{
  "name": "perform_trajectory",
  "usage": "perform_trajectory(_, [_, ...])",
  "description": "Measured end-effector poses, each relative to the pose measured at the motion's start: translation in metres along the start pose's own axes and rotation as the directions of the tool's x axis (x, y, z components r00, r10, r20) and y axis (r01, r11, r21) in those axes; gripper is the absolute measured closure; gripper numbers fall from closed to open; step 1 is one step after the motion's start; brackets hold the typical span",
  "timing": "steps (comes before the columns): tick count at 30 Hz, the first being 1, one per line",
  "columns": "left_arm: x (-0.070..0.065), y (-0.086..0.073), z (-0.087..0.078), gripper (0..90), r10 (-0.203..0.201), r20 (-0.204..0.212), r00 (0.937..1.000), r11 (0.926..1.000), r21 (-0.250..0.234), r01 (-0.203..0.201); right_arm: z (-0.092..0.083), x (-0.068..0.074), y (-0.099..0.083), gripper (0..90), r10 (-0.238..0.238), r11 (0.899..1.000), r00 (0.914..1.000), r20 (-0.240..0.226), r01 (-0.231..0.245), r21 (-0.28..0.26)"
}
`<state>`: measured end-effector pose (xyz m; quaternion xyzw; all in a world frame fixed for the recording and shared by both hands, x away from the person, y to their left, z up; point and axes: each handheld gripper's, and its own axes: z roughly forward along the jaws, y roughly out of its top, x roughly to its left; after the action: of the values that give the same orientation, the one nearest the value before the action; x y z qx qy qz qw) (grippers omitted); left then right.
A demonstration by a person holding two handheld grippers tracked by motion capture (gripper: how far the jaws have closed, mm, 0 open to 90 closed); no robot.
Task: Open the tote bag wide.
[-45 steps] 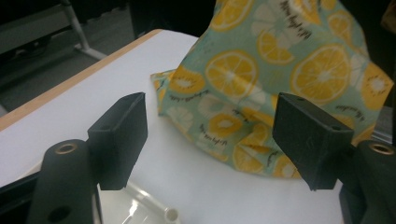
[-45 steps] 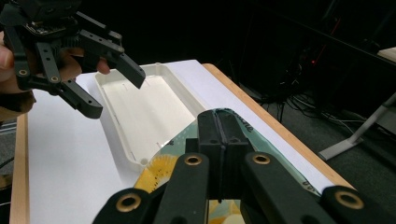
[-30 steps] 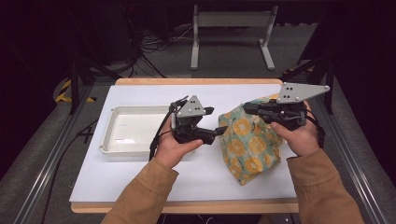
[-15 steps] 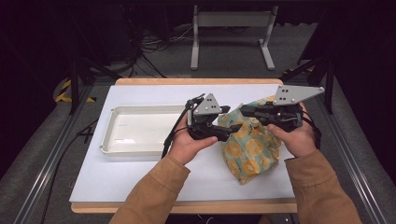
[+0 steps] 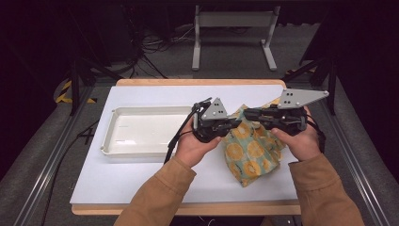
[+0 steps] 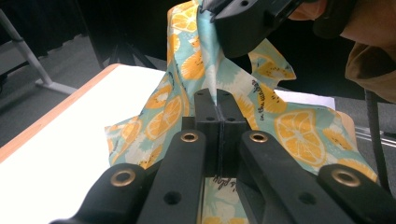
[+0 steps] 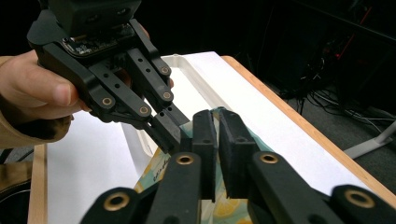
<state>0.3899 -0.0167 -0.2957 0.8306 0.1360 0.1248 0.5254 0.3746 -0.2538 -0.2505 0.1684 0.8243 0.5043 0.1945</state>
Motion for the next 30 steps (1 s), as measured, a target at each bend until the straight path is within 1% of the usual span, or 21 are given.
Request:
perform_trajectory(2, [0.0, 0.0, 0.0, 89.9, -0.005, -0.003, 1.0, 1.0, 0.0, 0.005, -0.002, 0.0, -0.001, 81.9, 0.003, 1.0, 1.0, 0.003, -0.003, -0.004])
perform_trajectory(4, [0.001, -0.001, -0.001, 89.9, -0.01, -0.005, 0.9999, 0.9999, -0.002, 0.01, -0.009, 0.0, -0.002, 77.9, 0.005, 1.0, 0.9999, 0.011, -0.004, -0.015])
perform_trajectory(6, [0.002, -0.001, -0.002, 89.9, -0.014, -0.009, 0.9999, 0.9999, -0.007, 0.014, -0.017, 0.001, -0.004, 72.4, 0.007, 1.0, 0.9997, 0.022, -0.006, -0.024])
perform_trajectory(9, [0.004, -0.002, -0.004, 90.0, -0.027, -0.009, 0.9996, 0.9996, -0.011, 0.027, -0.033, 0.001, -0.009, 67.2, 0.016, 0.999, 0.9987, 0.047, -0.015, -0.033])
perform_trajectory(11, [0.004, -0.002, -0.004, 90.0, -0.03, -0.012, 0.9995, 0.9995, -0.012, 0.03, -0.046, 0.001, -0.018, 62.3, 0.032, 0.999, 0.9969, 0.072, -0.029, -0.039])
perform_trajectory(14, [0.005, -0.003, -0.004, 90.0, -0.034, -0.013, 0.9994, 0.9994, -0.012, 0.033, -0.058, 0.001, -0.029, 55.2, 0.047, 0.999, 0.9938, 0.101, -0.044, -0.03])
perform_trajectory(15, [0.005, -0.003, -0.005, 90.0, -0.033, -0.015, 0.9993, 0.9994, -0.013, 0.033, -0.063, 0.001, -0.034, 52.3, 0.048, 0.999, 0.9919, 0.118, -0.045, -0.025])
perform_trajectory(17, [0.007, -0.004, -0.005, 89.9, -0.035, -0.014, 0.9993, 0.9993, -0.013, 0.035, -0.069, 0.001, -0.043, 48.5, 0.062, 0.998, 0.9897, 0.129, -0.06, -0.014])
perform_trajectory(21, [0.009, -0.004, -0.005, 90.0, -0.045, -0.012, 0.9989, 0.9989, -0.016, 0.044, -0.074, 0.002, -0.06, 41.4, 0.078, 0.996, 0.9859, 0.148, -0.083, 0.023])
perform_trajectory(23, [0.009, -0.005, -0.005, 89.9, -0.054, -0.009, 0.9985, 0.9984, -0.019, 0.054, -0.075, 0.002, -0.071, 37.4, 0.09, 0.994, 0.9838, 0.155, -0.098, 0.044])
perform_trajectory(24, [0.009, -0.005, -0.005, 89.9, -0.049, -0.011, 0.9987, 0.9987, -0.018, 0.049, -0.076, 0.001, -0.075, 35.5, 0.091, 0.993, 0.9834, 0.157, -0.101, 0.054])
perform_trajectory(27, [0.01, -0.005, -0.006, 89.9, -0.053, -0.013, 0.9985, 0.9984, -0.021, 0.052, -0.074, 0.001, -0.09, 29.9, 0.097, 0.99, 0.9801, 0.173, -0.113, 0.086])
perform_trajectory(29, [0.011, -0.005, -0.007, 89.9, -0.054, -0.013, 0.9985, 0.9983, -0.021, 0.054, -0.072, 0.0, -0.099, 28.1, 0.099, 0.987, 0.9792, 0.178, -0.118, 0.105])
perform_trajectory(30, [0.011, -0.005, -0.007, 89.9, -0.061, -0.011, 0.9981, 0.9979, -0.022, 0.061, -0.071, 0.0, -0.104, 27.2, 0.106, 0.986, 0.9781, 0.179, -0.127, 0.111])
